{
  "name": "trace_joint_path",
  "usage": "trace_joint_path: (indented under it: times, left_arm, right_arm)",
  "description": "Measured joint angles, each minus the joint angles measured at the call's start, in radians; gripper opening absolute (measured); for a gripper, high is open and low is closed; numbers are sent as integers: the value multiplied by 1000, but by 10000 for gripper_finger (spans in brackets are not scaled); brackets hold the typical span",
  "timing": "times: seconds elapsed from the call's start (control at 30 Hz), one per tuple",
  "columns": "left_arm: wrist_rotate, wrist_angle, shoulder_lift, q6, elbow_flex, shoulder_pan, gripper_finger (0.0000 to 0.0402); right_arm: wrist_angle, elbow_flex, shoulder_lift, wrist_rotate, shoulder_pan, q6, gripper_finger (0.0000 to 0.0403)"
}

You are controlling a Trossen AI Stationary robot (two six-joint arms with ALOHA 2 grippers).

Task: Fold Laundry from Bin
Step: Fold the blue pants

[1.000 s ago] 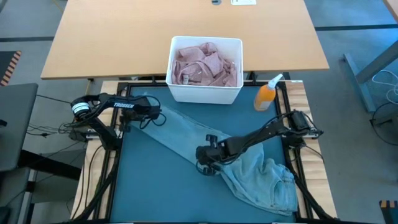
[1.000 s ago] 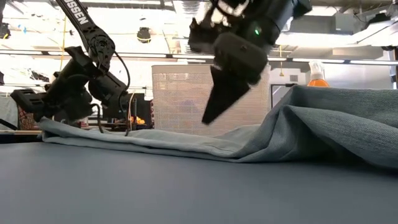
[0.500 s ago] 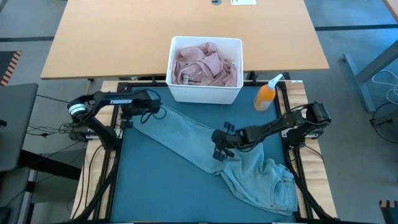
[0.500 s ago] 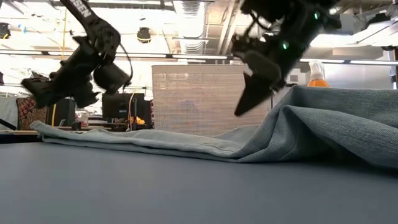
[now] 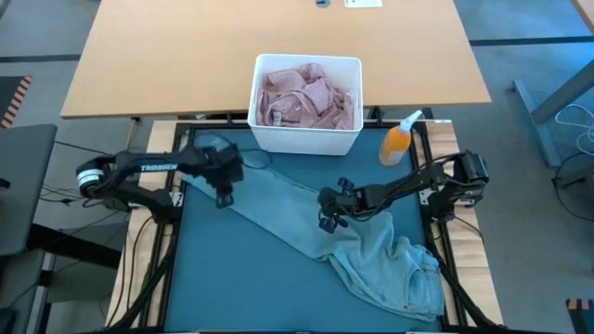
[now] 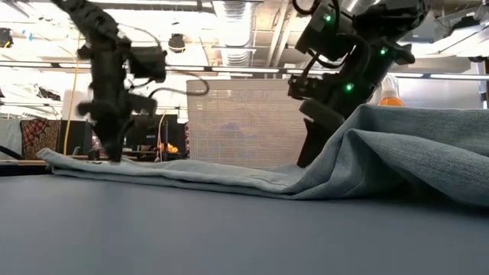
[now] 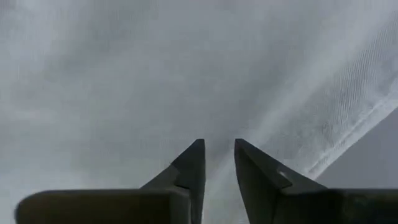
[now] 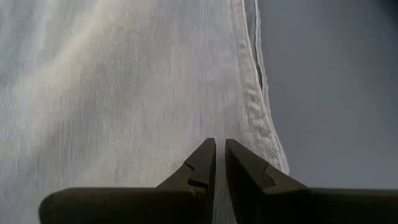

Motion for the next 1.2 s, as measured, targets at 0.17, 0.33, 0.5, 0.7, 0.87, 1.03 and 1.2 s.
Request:
trace_joint_path:
  times: [0.17, 0.33, 0.5, 0.7, 0.87, 1.03, 1.2]
  left_arm:
    - [-141, 251, 23, -66, -110, -59, 40]
    - [-307, 247, 53, -106, -118, -58, 13]
    - [-314, 232, 81, -125, -115, -46, 3]
    - [-333, 216, 84, -134, -112, -38, 3]
    - [-358, 155, 55, -128, -73, -36, 4]
    - [-495, 35, 2, -102, -10, -36, 4]
    - [-581, -2, -62, -126, -7, -35, 4]
  right_arm:
    - [10, 1, 50, 10, -9, 9, 65]
    - [-12, 4, 80, 51, -16, 78, 65]
    - [-74, 4, 68, 70, -15, 118, 55]
    - [-90, 31, 69, 77, -15, 82, 29]
    - [-90, 112, 5, 77, 5, -38, 18]
    - [-80, 114, -15, 48, 39, -48, 32]
    - [-14, 115, 57, 14, 69, -46, 28]
